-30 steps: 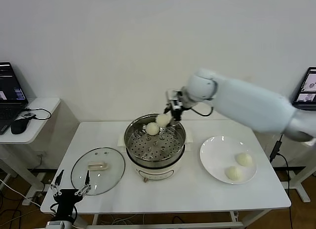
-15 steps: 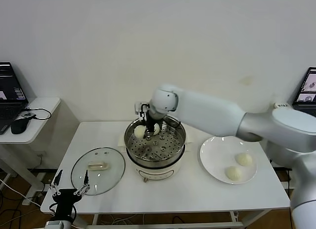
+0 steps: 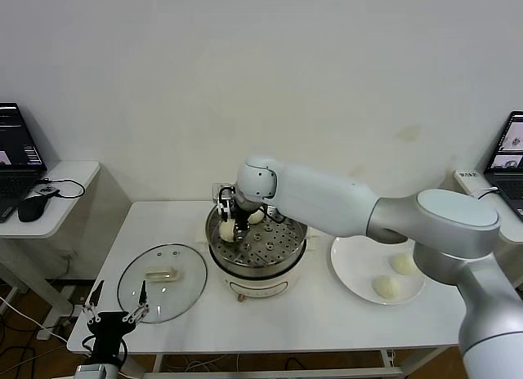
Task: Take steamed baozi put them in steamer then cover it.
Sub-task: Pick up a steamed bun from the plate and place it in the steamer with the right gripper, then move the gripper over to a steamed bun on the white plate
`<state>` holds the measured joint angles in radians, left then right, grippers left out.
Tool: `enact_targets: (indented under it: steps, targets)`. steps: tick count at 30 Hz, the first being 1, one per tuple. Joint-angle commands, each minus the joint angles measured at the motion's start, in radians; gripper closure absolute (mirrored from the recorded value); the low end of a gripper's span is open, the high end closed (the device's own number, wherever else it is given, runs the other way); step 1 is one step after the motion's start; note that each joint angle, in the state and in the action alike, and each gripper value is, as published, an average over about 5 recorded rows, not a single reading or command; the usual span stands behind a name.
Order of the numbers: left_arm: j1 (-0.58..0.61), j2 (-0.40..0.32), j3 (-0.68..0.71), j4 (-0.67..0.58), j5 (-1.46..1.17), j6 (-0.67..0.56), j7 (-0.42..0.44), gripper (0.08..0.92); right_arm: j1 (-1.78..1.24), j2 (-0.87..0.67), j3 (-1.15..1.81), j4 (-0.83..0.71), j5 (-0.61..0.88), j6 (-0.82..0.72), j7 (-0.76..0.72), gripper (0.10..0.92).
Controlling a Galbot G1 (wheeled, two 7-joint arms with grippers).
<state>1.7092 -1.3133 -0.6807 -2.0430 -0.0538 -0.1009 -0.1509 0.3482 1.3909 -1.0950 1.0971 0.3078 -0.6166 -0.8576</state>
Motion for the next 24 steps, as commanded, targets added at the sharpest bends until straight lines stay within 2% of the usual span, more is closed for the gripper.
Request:
enact_targets:
  steps: [1,7,12,17,24]
  targets:
    - [-0.003,0.001,0.003,-0.002,0.002,0.003,0.0,0.177,0.039,-0.046,0.012,0.06,0.023,-0.006,-0.028,0.224]
    - [-0.005,0.006,0.005,-0.009,0.002,0.005,0.001,0.177,0.178,-0.236,-0.003,0.235,0.015,0.074,-0.145,0.203]
    - [-0.005,0.014,0.01,-0.012,0.002,0.007,0.002,0.177,0.258,-0.466,-0.036,0.362,-0.078,0.206,-0.255,0.202]
    - [0.0,0.024,0.017,-0.018,0.006,0.007,0.003,0.177,0.254,-0.678,-0.026,0.435,-0.167,0.304,-0.326,0.203]
    - [0.008,0.038,0.013,-0.009,0.004,0.005,0.003,0.177,0.148,-0.902,0.024,0.499,-0.27,0.356,-0.355,0.203]
